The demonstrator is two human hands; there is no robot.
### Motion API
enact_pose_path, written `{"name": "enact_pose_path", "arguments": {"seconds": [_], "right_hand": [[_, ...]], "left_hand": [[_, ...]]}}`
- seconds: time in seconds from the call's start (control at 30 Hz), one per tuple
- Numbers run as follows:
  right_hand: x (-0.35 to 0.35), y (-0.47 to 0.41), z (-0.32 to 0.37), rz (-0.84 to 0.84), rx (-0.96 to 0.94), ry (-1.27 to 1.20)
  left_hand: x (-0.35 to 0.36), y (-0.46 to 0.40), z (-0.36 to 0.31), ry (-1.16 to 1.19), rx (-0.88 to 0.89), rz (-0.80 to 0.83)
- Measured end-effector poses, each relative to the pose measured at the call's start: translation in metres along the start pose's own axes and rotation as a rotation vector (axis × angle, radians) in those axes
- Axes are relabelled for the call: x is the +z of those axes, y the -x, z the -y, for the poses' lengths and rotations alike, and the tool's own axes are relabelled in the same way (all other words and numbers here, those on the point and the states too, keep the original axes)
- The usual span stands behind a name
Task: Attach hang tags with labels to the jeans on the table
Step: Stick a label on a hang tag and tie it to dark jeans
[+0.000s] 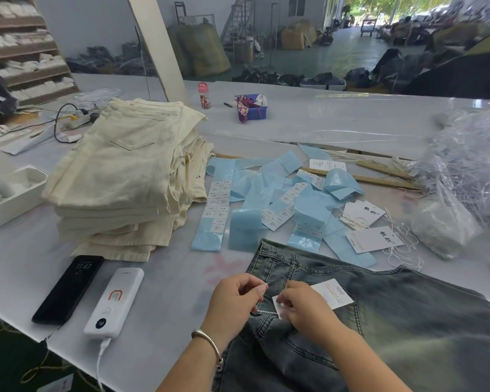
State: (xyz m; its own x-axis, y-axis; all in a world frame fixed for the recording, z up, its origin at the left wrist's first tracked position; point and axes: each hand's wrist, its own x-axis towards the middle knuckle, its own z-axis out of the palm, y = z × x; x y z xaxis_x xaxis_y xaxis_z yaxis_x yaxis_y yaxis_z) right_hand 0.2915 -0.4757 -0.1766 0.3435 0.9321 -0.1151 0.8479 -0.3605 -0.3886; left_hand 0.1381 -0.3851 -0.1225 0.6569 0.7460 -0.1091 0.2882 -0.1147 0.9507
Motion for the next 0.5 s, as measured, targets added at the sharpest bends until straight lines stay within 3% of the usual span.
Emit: {"name": "enact_pose_path", "arguments": {"seconds": [0.23,0.4,0.5], "right_hand": [[0.014,0.009,0.000,-0.105,0.000,-0.006],[-0.002,0.022,0.007,-0.314,0.146,-0.567],[-0.018,0.030,0.014,-0.291,0.118,-0.857]], "left_hand": [[-0.004,0.006,0.001,-0.062,0.017,-0.006],[-0.001,0.009,0.002,-0.164,0.093,-0.014],[0.003,0.010,-0.003,-0.250,0.172,0.005]]}}
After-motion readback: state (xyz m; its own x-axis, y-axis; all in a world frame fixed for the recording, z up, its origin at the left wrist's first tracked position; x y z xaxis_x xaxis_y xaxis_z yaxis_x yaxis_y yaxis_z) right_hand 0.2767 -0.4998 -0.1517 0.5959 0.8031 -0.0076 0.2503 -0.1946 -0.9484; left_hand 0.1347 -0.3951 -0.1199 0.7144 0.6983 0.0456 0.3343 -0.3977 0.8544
